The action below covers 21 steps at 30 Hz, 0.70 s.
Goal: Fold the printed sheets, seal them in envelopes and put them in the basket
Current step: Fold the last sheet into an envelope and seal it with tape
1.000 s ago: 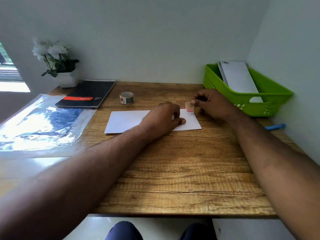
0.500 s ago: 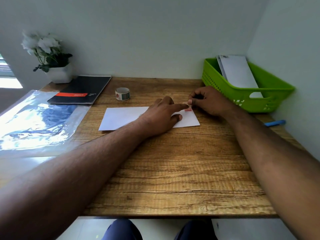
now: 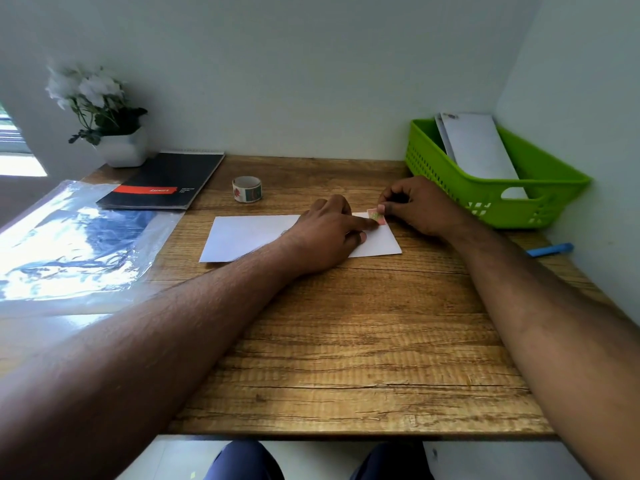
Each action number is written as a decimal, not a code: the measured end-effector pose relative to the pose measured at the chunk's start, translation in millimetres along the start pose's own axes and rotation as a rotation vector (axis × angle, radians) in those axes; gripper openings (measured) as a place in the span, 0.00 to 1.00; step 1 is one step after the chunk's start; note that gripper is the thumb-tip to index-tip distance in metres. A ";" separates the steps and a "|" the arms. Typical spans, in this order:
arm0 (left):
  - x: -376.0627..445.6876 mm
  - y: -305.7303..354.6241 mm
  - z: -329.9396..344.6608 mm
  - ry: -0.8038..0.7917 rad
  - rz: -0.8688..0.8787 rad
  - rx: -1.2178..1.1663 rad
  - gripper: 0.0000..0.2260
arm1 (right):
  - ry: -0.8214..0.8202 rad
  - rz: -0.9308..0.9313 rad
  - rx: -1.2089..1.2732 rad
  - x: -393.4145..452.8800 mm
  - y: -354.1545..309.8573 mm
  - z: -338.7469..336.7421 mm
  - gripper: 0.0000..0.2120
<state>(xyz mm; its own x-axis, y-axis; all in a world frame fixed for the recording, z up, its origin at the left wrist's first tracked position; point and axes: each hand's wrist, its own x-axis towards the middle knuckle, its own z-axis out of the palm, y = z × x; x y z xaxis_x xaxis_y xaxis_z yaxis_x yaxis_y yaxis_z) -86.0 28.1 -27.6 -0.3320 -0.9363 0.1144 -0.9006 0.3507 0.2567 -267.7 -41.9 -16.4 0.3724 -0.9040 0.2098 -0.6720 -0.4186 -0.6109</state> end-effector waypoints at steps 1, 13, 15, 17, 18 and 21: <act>0.2 -0.1 -0.3 -0.002 0.000 0.000 0.18 | -0.009 -0.001 -0.017 0.0 -0.3 0.2 0.03; 1.5 1.1 -0.4 -0.027 -0.006 -0.015 0.17 | 0.033 0.061 -0.056 3.3 -2.4 4.6 0.05; 1.4 0.9 -1.0 -0.029 -0.008 -0.020 0.17 | 0.046 0.075 -0.055 5.1 -2.1 6.0 0.05; 1.0 1.2 -1.8 -0.030 -0.008 -0.026 0.17 | 0.065 0.085 -0.063 6.7 -2.0 8.2 0.05; 0.9 1.3 -2.1 -0.031 -0.007 -0.026 0.17 | 0.074 0.091 -0.073 7.7 -2.0 9.4 0.05; 0.3 1.4 -2.0 -0.034 -0.009 -0.026 0.17 | 0.076 0.100 -0.072 9.0 -0.9 9.6 0.04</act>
<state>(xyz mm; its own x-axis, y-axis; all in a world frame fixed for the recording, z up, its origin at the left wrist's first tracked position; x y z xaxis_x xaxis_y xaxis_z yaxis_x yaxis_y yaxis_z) -86.8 28.4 -25.2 -0.3342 -0.9392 0.0794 -0.8961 0.3427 0.2820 -257.6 -48.8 -21.3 0.2534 -0.9445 0.2092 -0.7485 -0.3284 -0.5760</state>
